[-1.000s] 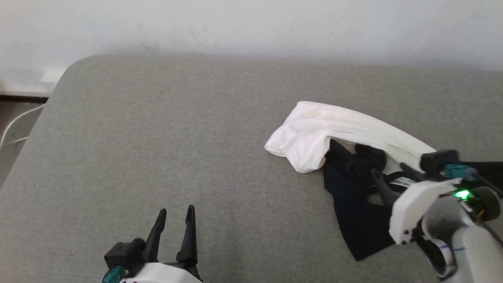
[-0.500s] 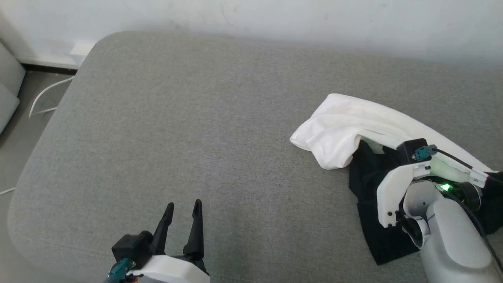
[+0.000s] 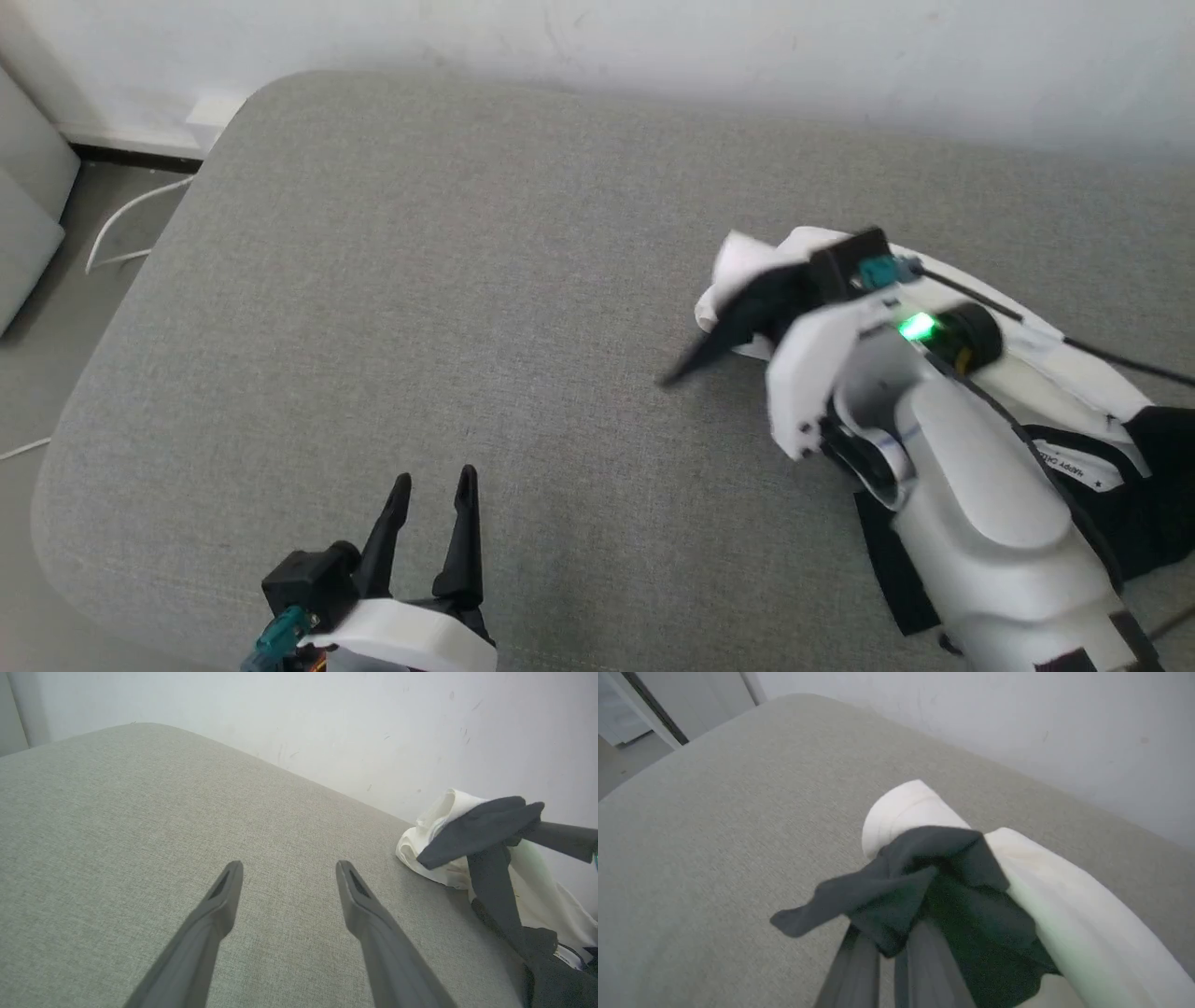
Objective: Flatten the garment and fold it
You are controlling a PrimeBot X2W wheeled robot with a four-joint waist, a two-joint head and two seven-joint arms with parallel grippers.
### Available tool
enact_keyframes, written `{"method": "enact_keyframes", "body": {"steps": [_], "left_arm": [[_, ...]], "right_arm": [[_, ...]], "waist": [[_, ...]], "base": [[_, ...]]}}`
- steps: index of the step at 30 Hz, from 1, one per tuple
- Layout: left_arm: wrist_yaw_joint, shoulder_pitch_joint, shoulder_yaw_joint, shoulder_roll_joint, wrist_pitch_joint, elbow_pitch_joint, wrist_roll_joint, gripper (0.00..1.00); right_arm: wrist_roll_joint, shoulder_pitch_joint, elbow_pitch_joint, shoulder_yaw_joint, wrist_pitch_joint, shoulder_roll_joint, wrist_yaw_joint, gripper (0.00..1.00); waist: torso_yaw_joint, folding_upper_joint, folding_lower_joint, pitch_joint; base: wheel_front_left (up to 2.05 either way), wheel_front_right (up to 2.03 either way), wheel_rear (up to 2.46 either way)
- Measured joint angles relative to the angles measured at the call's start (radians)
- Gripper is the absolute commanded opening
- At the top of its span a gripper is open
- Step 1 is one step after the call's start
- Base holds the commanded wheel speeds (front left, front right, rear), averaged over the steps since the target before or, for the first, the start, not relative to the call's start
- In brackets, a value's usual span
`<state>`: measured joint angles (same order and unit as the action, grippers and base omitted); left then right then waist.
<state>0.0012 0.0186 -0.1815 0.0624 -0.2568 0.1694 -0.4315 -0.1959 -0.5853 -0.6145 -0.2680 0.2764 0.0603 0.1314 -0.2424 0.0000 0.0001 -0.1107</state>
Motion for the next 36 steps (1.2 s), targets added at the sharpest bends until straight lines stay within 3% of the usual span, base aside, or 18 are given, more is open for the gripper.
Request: {"method": "enact_keyframes", "body": {"steps": [9, 16, 17, 18, 19, 22, 29, 32, 36], "left_arm": [[0.000, 0.000, 0.000, -0.002, 0.000, -0.002, 0.000, 1.00], [-0.001, -0.001, -0.014, -0.004, 0.000, 0.004, -0.001, 1.00], [-0.001, -0.002, -0.017, -0.004, 0.000, 0.006, -0.002, 1.00], [-0.002, -0.002, -0.020, -0.005, 0.000, 0.009, -0.003, 1.00], [-0.002, -0.006, -0.024, -0.005, 0.000, 0.012, -0.005, 1.00], [-0.002, -0.020, -0.031, -0.006, 0.000, 0.018, -0.008, 1.00], [-0.001, -0.025, -0.014, -0.007, 0.000, 0.021, -0.010, 1.00], [0.000, -0.021, -0.005, -0.007, 0.000, 0.018, -0.007, 1.00], [0.000, -0.008, 0.002, -0.005, 0.000, 0.007, 0.003, 1.00]], "right_arm": [[-0.313, -0.094, 0.169, -0.338, -0.021, -0.008, 0.000, 0.00], [-0.468, -0.107, 0.120, -0.497, -0.081, -0.009, 0.000, 0.00], [-0.482, -0.107, 0.092, -0.512, -0.083, -0.010, 0.000, 0.09], [-0.489, -0.107, 0.061, -0.525, -0.083, -0.011, 0.000, 0.82], [-0.488, -0.108, 0.029, -0.536, -0.083, -0.011, 0.000, 1.00], [-0.486, -0.109, -0.033, -0.569, -0.077, -0.007, 0.000, 1.00], [-0.533, -0.168, -0.028, -0.620, -0.065, -0.010, 0.000, 1.00], [-0.540, -0.187, -0.015, -0.594, -0.097, -0.012, 0.000, 1.00], [-0.519, -0.191, -0.017, -0.481, -0.186, -0.014, 0.000, 1.00]], "waist": [[0.002, 0.0000, 0.0000, 0.006], [-0.027, 0.0000, 0.0000, -0.016], [-0.033, 0.0000, 0.0000, -0.020], [-0.039, 0.0000, 0.0000, -0.024], [-0.045, 0.0000, 0.0000, -0.028], [-0.061, 0.0000, 0.0000, -0.040], [-0.053, 0.0000, 0.0000, -0.044], [-0.033, 0.0000, 0.0000, -0.032], [0.003, 0.0000, -0.0001, -0.014]], "base": [[0.00, 0.00, 0.00], [0.00, 0.00, 0.00], [0.00, 0.00, 0.00], [0.00, 0.00, 0.00], [0.00, 0.00, 0.00], [0.00, 0.00, 0.00], [0.00, 0.00, 0.00], [0.00, 0.00, 0.00], [0.00, 0.00, 0.00]]}}
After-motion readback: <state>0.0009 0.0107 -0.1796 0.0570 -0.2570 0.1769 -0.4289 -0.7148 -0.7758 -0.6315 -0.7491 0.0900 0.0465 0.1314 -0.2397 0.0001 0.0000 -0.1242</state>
